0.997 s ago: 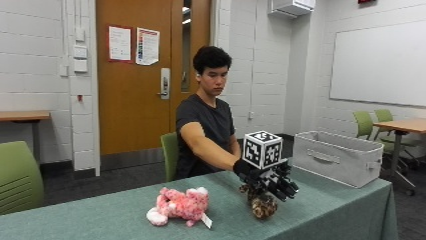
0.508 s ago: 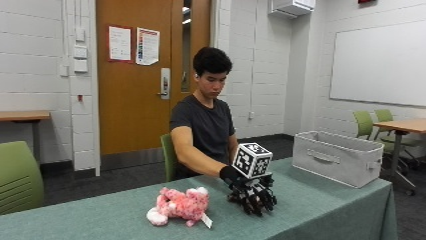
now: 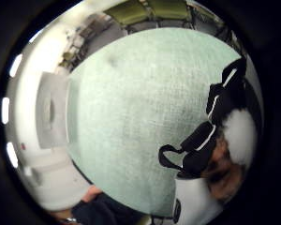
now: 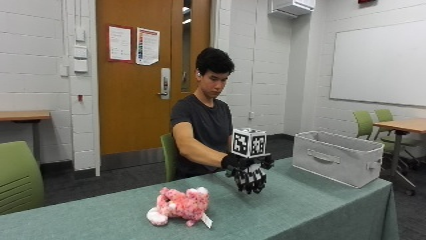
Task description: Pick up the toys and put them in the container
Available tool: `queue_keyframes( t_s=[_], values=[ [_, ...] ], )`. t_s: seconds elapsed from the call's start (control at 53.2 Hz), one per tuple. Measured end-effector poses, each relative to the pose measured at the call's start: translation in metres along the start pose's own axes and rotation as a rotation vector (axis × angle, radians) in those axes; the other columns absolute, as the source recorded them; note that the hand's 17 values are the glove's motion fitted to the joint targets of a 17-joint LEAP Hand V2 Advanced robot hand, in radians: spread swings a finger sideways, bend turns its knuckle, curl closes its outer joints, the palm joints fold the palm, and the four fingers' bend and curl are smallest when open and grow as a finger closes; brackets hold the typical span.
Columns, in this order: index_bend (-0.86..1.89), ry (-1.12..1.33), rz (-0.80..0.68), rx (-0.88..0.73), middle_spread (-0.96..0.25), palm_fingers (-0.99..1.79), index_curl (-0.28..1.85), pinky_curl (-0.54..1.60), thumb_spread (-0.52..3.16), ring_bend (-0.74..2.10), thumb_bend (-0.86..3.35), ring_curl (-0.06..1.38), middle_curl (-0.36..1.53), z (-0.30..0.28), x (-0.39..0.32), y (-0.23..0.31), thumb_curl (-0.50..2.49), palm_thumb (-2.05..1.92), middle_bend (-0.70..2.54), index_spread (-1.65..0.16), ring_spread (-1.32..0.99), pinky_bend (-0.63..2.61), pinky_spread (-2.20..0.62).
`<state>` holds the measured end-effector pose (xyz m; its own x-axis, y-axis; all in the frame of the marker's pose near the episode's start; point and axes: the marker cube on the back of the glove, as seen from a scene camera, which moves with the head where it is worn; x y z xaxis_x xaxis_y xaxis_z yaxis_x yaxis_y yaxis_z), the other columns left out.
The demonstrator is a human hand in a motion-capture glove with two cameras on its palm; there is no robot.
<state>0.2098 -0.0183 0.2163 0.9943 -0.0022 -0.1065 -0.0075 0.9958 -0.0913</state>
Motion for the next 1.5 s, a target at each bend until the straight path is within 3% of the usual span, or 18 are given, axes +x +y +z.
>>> queue_keyframes(
  t_s=[0.395, 0.62, 0.714, 0.79, 0.884, 0.959, 1.015, 1.091, 1.128, 1.203, 1.241, 1.297, 1.335, 1.373, 1.504],
  values=[
    [0.60, -0.067, -0.164, 0.250, -0.39, 1.18, 0.64, 0.39, 0.72, 1.02, 0.17, 0.49, 0.59, -0.191, -0.112, -0.013, 0.69, 0.57, 0.79, -0.32, -0.43, 0.89, -0.45],
    [0.62, -0.187, -0.460, 0.385, -0.39, 1.16, 0.72, 0.40, 0.67, 1.05, 0.16, 0.50, 0.63, -0.292, -0.254, -0.008, 0.79, 0.56, 0.81, -0.30, -0.43, 0.90, -0.45],
    [0.62, -0.179, -0.458, 0.402, -0.39, 1.15, 0.75, 0.41, 0.66, 1.05, 0.15, 0.50, 0.65, -0.308, -0.296, -0.013, 0.83, 0.55, 0.81, -0.30, -0.42, 0.91, -0.45],
    [0.61, -0.302, -0.513, 0.386, -0.39, 1.14, 0.77, 0.41, 0.66, 1.06, 0.15, 0.50, 0.66, -0.334, -0.370, -0.008, 0.86, 0.55, 0.81, -0.30, -0.42, 0.91, -0.45],
    [0.60, -0.125, -0.562, 0.428, -0.39, 1.14, 0.79, 0.41, 0.65, 1.06, 0.15, 0.50, 0.67, -0.330, -0.429, -0.013, 0.90, 0.54, 0.80, -0.30, -0.42, 0.91, -0.45],
    [0.59, -0.177, -0.538, 0.397, -0.39, 1.14, 0.80, 0.41, 0.65, 1.06, 0.14, 0.50, 0.67, -0.327, -0.483, -0.012, 0.93, 0.54, 0.80, -0.30, -0.42, 0.91, -0.45],
    [0.59, -0.210, -0.518, 0.376, -0.39, 1.14, 0.82, 0.41, 0.66, 1.06, 0.14, 0.50, 0.68, -0.319, -0.473, -0.028, 0.95, 0.53, 0.80, -0.30, -0.42, 0.92, -0.45],
    [0.58, -0.096, -0.746, 0.399, -0.39, 1.14, 0.83, 0.41, 0.65, 1.06, 0.14, 0.50, 0.69, -0.295, -0.429, -0.056, 0.98, 0.53, 0.79, -0.30, -0.42, 0.92, -0.45],
    [0.57, -0.163, -0.799, 0.379, -0.39, 1.13, 0.84, 0.41, 0.66, 1.06, 0.14, 0.50, 0.69, -0.291, -0.435, -0.053, 0.99, 0.53, 0.79, -0.30, -0.42, 0.92, -0.45],
    [0.56, -0.417, -0.681, 0.257, -0.39, 1.13, 0.86, 0.41, 0.66, 1.06, 0.13, 0.50, 0.70, -0.296, -0.465, -0.042, 1.02, 0.52, 0.79, -0.31, -0.42, 0.92, -0.45],
    [0.55, -0.366, -0.636, 0.194, -0.39, 1.12, 0.86, 0.41, 0.67, 1.06, 0.13, 0.50, 0.70, -0.286, -0.469, -0.044, 1.03, 0.51, 0.78, -0.31, -0.42, 0.92, -0.45],
    [0.36, -0.195, -0.605, 0.126, -0.40, 0.92, 0.84, 0.42, 0.75, 1.10, 0.05, 0.50, 0.68, -0.266, -0.461, -0.052, 1.00, 0.40, 0.71, -0.32, -0.42, 0.96, -0.44],
    [0.13, -0.173, -0.606, 0.126, -0.31, 0.16, 0.83, 0.51, 0.90, 0.98, -0.16, 0.51, 0.64, -0.262, -0.458, -0.054, 0.84, 0.03, 0.51, -0.30, -0.34, 1.13, -0.33],
    [0.04, -0.194, -0.622, 0.139, -0.23, -0.21, 0.80, 0.57, 0.90, 0.88, -0.19, 0.52, 0.62, -0.263, -0.455, -0.054, 0.76, -0.14, 0.41, -0.28, -0.25, 1.28, -0.26],
    [0.02, -0.106, -0.548, 0.164, -0.11, -0.26, 0.52, 0.47, 0.92, 0.58, -0.18, 0.33, 0.51, -0.263, -0.435, -0.060, 0.58, -0.24, 0.26, -0.27, -0.12, 1.27, -0.10]
  ],
)
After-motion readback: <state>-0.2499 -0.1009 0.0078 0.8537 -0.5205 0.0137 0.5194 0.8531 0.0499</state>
